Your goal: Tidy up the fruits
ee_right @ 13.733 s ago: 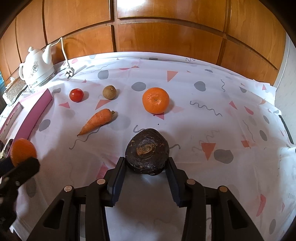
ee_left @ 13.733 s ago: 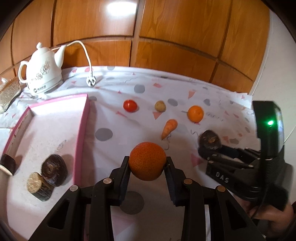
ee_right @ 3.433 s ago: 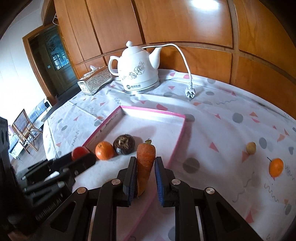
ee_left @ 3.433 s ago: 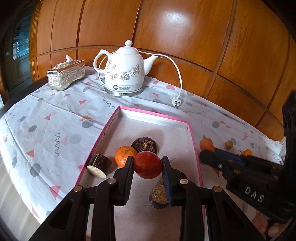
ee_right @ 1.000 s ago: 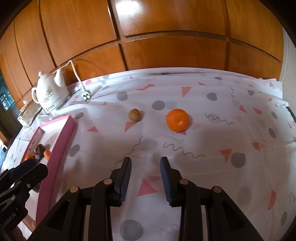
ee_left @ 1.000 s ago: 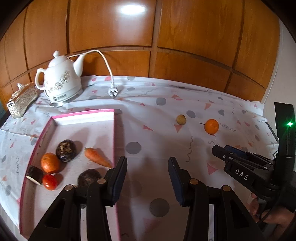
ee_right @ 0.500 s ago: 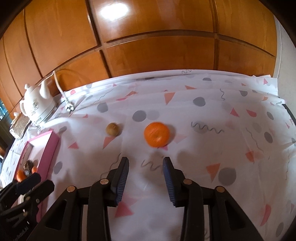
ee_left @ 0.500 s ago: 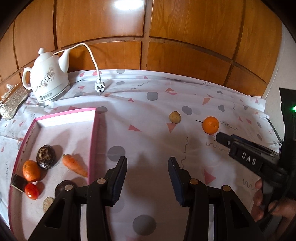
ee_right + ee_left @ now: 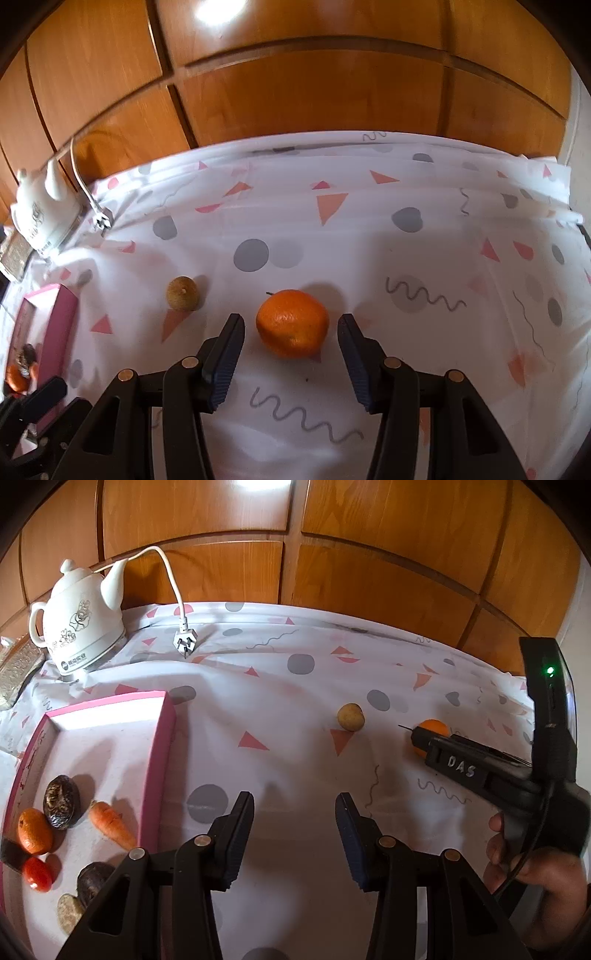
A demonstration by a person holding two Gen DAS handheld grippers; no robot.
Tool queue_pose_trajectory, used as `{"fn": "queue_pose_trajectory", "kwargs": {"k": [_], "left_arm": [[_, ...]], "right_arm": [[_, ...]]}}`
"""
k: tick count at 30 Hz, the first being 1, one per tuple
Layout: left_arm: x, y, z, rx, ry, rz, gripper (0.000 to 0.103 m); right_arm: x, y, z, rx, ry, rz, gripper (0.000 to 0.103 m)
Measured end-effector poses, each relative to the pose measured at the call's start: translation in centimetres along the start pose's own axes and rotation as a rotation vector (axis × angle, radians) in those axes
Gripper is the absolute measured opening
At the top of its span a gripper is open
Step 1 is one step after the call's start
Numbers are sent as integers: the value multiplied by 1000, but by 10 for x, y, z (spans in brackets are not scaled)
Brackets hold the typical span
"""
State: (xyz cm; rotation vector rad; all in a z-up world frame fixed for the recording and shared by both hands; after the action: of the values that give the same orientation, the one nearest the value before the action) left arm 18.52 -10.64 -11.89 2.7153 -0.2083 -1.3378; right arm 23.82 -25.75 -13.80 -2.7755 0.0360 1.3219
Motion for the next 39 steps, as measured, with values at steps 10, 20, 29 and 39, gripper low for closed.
{"fn": "queue_pose_trajectory", "kwargs": {"k": [10, 20, 29, 39], "left_arm": [[29, 20, -19, -8, -28, 22, 49], [65, 48, -49, 65, -28, 43, 49], [96, 57, -58, 81, -40, 46, 40], [76, 48, -52, 36, -30, 69, 25]], "right_arm": [[-10, 8, 8, -15, 37, 18, 38], [-9, 13, 12, -10, 55, 7, 38], [-11, 15, 14, -4, 63, -4, 38], [-10, 14, 13, -13, 64, 1, 38]]}}
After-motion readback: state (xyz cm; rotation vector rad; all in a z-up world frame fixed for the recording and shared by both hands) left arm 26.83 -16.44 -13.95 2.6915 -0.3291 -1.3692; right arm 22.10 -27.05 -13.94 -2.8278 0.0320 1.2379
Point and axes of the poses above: each gripper's, at about its wrist camera, not at the fingertips, and x roughly the way its jaws point, y to its right, z to its underside, the point moved 10 cm from there along x, roughly the way its jaws point, and after that the axes turned 4 degrees about -x, right-handed, at the moved point
